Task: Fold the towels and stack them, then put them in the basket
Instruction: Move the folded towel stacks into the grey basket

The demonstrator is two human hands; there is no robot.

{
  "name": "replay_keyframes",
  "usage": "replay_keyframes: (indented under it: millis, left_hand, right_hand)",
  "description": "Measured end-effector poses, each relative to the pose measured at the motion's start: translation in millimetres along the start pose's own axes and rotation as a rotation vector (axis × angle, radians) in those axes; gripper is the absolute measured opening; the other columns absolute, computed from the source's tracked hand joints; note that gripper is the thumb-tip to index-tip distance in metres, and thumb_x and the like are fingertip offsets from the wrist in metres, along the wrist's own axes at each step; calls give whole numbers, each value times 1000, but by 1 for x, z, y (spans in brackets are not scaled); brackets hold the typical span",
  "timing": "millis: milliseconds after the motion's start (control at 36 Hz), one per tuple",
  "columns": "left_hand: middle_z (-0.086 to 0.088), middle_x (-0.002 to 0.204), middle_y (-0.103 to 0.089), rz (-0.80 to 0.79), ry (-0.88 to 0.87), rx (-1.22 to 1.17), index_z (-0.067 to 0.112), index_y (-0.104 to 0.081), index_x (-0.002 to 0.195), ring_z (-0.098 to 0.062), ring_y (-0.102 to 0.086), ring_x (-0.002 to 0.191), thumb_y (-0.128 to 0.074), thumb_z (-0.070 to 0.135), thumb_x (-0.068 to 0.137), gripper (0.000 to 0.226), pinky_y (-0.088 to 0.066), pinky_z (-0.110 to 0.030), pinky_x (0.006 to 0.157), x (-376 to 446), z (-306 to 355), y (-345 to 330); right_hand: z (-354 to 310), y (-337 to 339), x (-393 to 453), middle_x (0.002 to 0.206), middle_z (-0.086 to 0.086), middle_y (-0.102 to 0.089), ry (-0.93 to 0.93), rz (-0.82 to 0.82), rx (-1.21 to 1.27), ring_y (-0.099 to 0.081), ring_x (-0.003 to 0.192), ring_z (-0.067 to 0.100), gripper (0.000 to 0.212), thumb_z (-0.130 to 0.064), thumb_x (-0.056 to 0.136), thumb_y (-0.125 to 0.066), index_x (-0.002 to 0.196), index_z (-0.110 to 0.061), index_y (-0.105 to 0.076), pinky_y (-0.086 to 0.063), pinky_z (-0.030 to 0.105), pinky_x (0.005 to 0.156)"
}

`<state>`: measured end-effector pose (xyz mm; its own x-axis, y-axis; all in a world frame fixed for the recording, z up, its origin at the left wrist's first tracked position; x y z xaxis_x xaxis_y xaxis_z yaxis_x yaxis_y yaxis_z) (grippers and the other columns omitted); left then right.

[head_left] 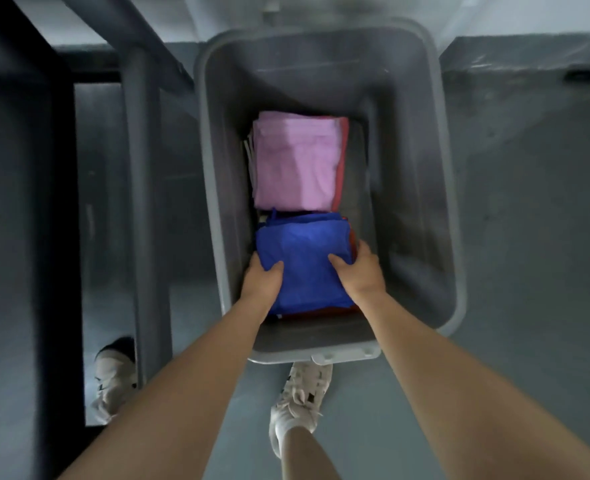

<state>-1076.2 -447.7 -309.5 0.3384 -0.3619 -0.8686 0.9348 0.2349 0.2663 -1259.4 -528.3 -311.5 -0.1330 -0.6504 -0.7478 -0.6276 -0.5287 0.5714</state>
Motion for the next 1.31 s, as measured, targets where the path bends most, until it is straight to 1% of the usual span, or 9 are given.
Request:
replay_keyframes:
  millis: [111, 222, 444, 611, 778, 944, 1056, 1167, 1306]
  left_hand:
    - [-10, 152, -34, 81, -60, 47, 19, -16, 154, -30, -41, 134, -52, 32, 95, 70, -36, -41, 111, -30, 38, 19]
    - [-8, 137, -52, 76, -168, 81, 15, -44, 141, -26, -52, 122, -50, 32, 96, 49, -41, -37, 105, -61, 98, 48]
    - [-7, 112, -66, 2, -343, -81, 31, -60, 104, -28, -64, 101, -54, 39, 89, 18, -51, -42, 94, -148, 217, 122]
    - [3, 82, -58, -95, -524, -191, 19, -55, 115, -9, -56, 60, -46, 17, 100, 17, -46, -18, 54, -221, 274, 211]
    - [5, 89, -62, -19, -601, -117, 21, -60, 113, -4, -57, 62, -44, 17, 100, 20, -44, -12, 53, -244, 262, 315]
    - [-1, 94, -64, 232, -462, -136, 15, -60, 109, -9, -56, 69, -45, 16, 99, 19, -46, -14, 62, -211, 204, 457]
    - [-2, 108, -64, 420, -398, 28, 11, -63, 119, -21, -57, 103, -44, 19, 99, 28, -40, -28, 89, -186, 162, 545]
    - [-9, 110, -62, 519, -313, 111, 11, -63, 116, -28, -58, 104, -47, 21, 95, 29, -37, -28, 81, -160, 124, 606]
    - [-20, 135, -44, 485, -125, 170, 13, -46, 138, -39, -45, 124, -55, 36, 93, 52, -37, -42, 104, -131, 84, 640]
  right_hand:
    - [-10, 37, -24, 136, 15, -52, -136, 173, 281, -50, 126, 34, 66, -44, 89, -63, 142, -9, -44, -40, 36, 102]
    - [-47, 68, -64, 80, 5, -58, -203, 119, 626, -59, 84, 27, 27, -41, 91, -58, 80, -15, -58, -47, 35, 75]
    - [-159, 102, -169, 78, 3, -64, 8, -50, 708, -57, 61, 13, 10, -18, 95, -56, 87, -15, -61, -43, 22, 57]
    - [-261, 107, -257, 74, 3, -65, 184, -14, 804, -56, 62, 13, 11, -14, 93, -57, 87, -11, -66, -44, 21, 55]
    - [-348, 67, -319, 59, 2, -64, 329, -80, 886, -52, 40, 9, 15, -6, 94, -55, 83, -9, -63, -35, 17, 38]
    - [-411, -15, -362, 62, 3, -62, 314, -237, 830, -53, 43, 9, 19, -4, 95, -49, 84, -10, -64, -37, 17, 40]
    - [-431, -82, -373, 71, 0, -65, 294, -334, 610, -57, 56, 9, 8, -17, 94, -58, 90, -15, -65, -43, 19, 51]
    - [-445, -141, -376, 84, -1, -65, 311, -332, 507, -58, 69, 8, 8, -24, 94, -60, 98, -18, -63, -45, 19, 58]
    - [-457, -211, -370, 118, 4, -61, 259, -333, 346, -60, 104, 17, 52, -39, 86, -70, 129, -14, -54, -52, 35, 90]
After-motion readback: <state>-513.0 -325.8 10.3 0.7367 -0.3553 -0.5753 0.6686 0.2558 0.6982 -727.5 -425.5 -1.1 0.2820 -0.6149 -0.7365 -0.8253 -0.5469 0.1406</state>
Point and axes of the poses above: each hand's wrist, its own x-axis towards the middle knuckle, its own y-axis out of the back of the hand, z = x × y, the point moved 6 cm from there along x, towards the middle knuckle
